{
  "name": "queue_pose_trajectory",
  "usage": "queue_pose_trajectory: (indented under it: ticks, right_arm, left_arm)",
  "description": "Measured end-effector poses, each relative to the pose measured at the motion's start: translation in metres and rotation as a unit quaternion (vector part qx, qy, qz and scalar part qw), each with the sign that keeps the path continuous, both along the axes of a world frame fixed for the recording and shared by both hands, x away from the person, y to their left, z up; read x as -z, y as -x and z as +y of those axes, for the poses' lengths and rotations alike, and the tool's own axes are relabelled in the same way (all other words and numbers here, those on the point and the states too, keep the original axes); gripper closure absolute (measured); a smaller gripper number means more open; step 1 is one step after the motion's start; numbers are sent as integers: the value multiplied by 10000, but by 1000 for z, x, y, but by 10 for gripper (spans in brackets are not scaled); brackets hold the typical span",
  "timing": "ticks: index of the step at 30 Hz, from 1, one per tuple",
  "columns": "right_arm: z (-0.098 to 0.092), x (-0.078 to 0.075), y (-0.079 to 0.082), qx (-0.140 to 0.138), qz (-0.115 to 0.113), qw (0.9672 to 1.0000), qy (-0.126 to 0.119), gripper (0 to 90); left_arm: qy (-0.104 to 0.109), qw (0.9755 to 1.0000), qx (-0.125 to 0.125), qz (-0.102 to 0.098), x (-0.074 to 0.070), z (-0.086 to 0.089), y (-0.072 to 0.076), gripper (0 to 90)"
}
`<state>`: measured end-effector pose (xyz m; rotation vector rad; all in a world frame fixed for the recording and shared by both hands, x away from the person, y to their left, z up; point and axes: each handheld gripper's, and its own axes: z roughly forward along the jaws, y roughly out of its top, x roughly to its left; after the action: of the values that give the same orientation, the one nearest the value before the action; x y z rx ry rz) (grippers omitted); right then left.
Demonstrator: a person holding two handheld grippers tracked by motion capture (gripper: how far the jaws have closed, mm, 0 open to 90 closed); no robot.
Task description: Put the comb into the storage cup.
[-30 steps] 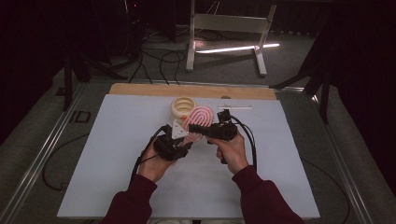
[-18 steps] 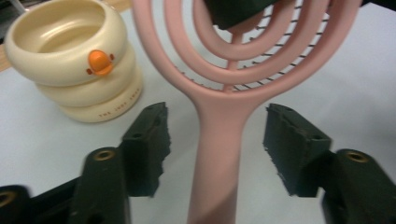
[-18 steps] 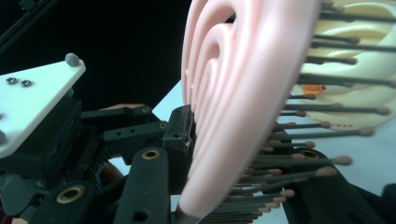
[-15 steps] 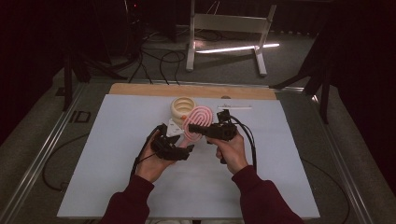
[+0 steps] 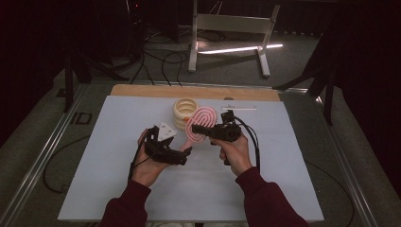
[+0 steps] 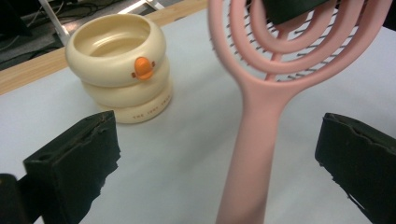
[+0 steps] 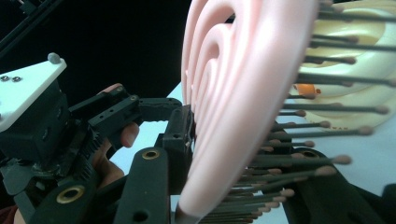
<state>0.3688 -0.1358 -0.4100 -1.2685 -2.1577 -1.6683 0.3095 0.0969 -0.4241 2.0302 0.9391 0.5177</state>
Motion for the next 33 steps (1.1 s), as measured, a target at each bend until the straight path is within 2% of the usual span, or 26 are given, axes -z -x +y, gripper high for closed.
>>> queue_pose_trajectory:
  ticks: [6, 9, 11, 16, 19, 26, 33]
  right_arm:
    - [-2, -1, 0, 48, -38, 10000, 1, 638]
    - [-2, -2, 0, 57, -43, 10000, -11, 638]
    - [-3, -2, -1, 71, -37, 10000, -7, 638]
    - [-4, -4, -2, 98, -35, 9999, -26, 638]
    - [-3, -5, -2, 101, -30, 9999, -22, 638]
    - [-2, -13, -4, 120, -123, 9998, -40, 638]
    - [-2, -17, -5, 144, -150, 9998, -44, 638]
  left_arm:
    - [179, 9996, -189, -110, 1, 14, 3, 3]
    - [304, 9992, -237, -76, 3, 23, 4, 3]
    - [303, 9991, -256, -130, 4, 28, 7, 3]
    - [485, 9980, -322, -231, 5, 41, 11, 3]
    - [494, 9978, -371, -247, 5, 46, 12, 3]
    - [402, 9966, -579, -425, 12, 62, 18, 3]
    - [577, 9944, -720, -512, 21, 82, 24, 3]
